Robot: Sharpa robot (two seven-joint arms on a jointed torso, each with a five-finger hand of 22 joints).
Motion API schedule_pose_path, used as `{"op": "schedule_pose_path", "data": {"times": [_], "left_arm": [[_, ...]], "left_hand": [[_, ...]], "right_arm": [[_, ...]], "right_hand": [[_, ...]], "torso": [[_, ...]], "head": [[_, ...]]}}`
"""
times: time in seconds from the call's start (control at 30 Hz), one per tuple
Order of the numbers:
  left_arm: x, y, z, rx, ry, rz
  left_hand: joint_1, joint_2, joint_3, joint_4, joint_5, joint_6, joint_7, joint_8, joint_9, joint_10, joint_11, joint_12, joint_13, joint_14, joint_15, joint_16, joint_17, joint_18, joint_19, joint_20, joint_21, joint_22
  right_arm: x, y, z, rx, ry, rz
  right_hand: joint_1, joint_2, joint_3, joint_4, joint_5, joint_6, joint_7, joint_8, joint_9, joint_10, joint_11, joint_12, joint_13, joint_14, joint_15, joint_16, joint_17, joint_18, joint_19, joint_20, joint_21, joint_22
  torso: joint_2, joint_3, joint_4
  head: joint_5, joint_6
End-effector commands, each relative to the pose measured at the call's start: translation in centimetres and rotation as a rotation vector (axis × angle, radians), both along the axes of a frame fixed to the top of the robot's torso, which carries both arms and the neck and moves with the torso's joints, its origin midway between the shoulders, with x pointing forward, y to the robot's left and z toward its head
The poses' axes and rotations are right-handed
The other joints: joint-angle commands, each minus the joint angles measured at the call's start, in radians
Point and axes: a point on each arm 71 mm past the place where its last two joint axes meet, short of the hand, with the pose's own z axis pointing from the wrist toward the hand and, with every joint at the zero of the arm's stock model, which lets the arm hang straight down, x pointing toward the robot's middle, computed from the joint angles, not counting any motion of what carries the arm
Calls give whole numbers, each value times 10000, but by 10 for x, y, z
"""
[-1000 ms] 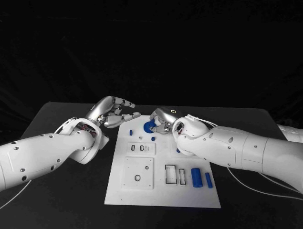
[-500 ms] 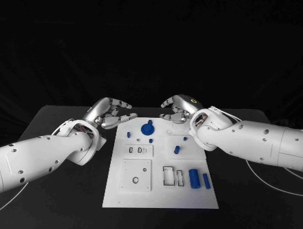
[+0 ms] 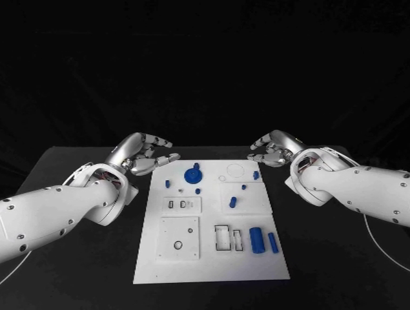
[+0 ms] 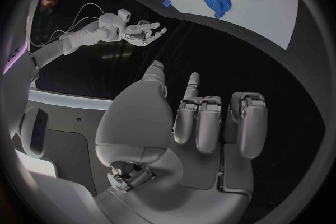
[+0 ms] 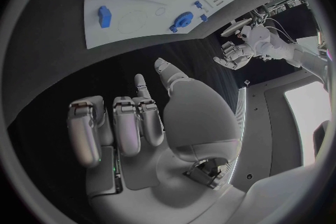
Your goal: Assemble the parts on the task board
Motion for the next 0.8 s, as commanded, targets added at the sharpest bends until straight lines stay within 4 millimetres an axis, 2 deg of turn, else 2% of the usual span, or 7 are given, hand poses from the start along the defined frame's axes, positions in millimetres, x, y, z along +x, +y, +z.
{"op": "schedule_pose_path", "data": {"times": [0.03,0.17,0.43,0.73,0.8], "left_arm": [[0,-2,1,6,-93,-110],[0,-2,1,8,-90,-109],[0,-1,0,22,-83,-85],[0,0,0,31,-86,-67],[0,0,0,32,-87,-69]], "left_hand": [[-10,65,67,-18,-62,58,-14,-45,-13,1039,40,25,2633,1021,41,26,2631,-73,1052,68,24,2635],[-10,65,67,-18,-62,58,-14,-45,-13,1039,40,25,2633,1021,41,26,2631,-73,1052,68,24,2635],[-3,75,70,-19,-64,56,-13,-51,-14,1039,41,25,2633,1021,41,26,2631,-73,1052,67,24,2635],[0,79,71,-20,-64,55,-13,-53,-15,1039,41,25,2633,1021,41,26,2631,-73,1052,67,24,2635],[0,79,71,-20,-64,55,-13,-53,-15,1039,41,25,2633,1021,41,26,2631,-73,1052,67,24,2635]], "right_arm": [[-2,-6,-8,77,625,153],[-3,-15,-18,-141,870,82],[-4,-21,-31,-1053,864,381],[-3,-21,-40,-1864,1173,662],[-3,-21,-42,-1996,1274,674]], "right_hand": [[107,17,45,16,-152,-19,-146,-85,-52,1047,-147,28,2631,1043,-116,41,2631,-67,1042,-126,45,2628],[230,6,40,-9,-381,-70,-257,-158,-119,1047,-282,28,2631,1043,-236,41,2631,-67,1042,-242,45,2628],[477,-43,-35,-34,-803,-368,-492,-201,-283,1047,-567,28,2631,1043,-472,41,2631,-67,1042,-480,45,2628],[690,-67,-148,-27,-1113,-855,-723,-214,-472,1047,-758,28,2631,1043,-642,41,2631,-67,1042,-651,45,2628],[729,-69,-160,-33,-1120,-924,-753,-216,-498,1047,-779,28,2631,1043,-661,41,2631,-67,1042,-671,45,2628]], "torso": [[-3,-19,4],[-11,-28,4],[-3,-7,24],[-5,-21,14],[-1,-22,14]], "head": [[-104,-26],[-139,-39],[-152,-25],[-172,-46],[-198,-20]]}}
